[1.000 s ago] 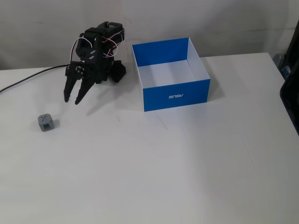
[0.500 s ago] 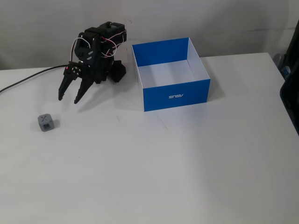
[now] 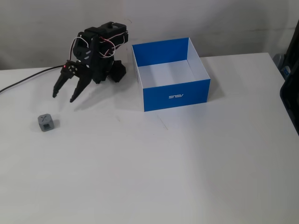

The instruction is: Grasp the gray block and put it in the box.

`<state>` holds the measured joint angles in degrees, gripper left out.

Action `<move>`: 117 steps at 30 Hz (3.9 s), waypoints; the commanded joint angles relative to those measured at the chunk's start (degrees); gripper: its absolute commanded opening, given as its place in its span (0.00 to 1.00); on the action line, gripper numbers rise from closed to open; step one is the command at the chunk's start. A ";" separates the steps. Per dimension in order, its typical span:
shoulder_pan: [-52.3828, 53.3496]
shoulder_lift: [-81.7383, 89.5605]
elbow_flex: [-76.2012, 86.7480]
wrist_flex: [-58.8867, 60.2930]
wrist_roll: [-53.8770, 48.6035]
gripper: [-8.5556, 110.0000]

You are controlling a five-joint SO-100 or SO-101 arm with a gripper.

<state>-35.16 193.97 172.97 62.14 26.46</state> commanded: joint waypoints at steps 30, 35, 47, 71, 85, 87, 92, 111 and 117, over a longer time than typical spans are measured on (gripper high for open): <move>-1.67 -35.77 -11.34 -13.36 0.35 0.28; -1.93 -37.35 -10.28 -16.26 -0.09 0.29; -2.02 -50.45 -17.84 -18.72 0.70 0.28; -2.46 -59.59 -29.09 -15.56 3.60 0.32; -3.87 -73.39 -40.69 -14.41 5.27 0.33; -3.96 -73.92 -41.13 -14.41 5.27 0.34; -4.48 -75.50 -42.36 -14.59 5.71 0.36; -3.69 -85.61 -50.27 -13.36 6.06 0.36; -3.34 -89.12 -53.26 -12.92 6.06 0.36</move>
<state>-39.20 105.29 124.89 48.87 31.82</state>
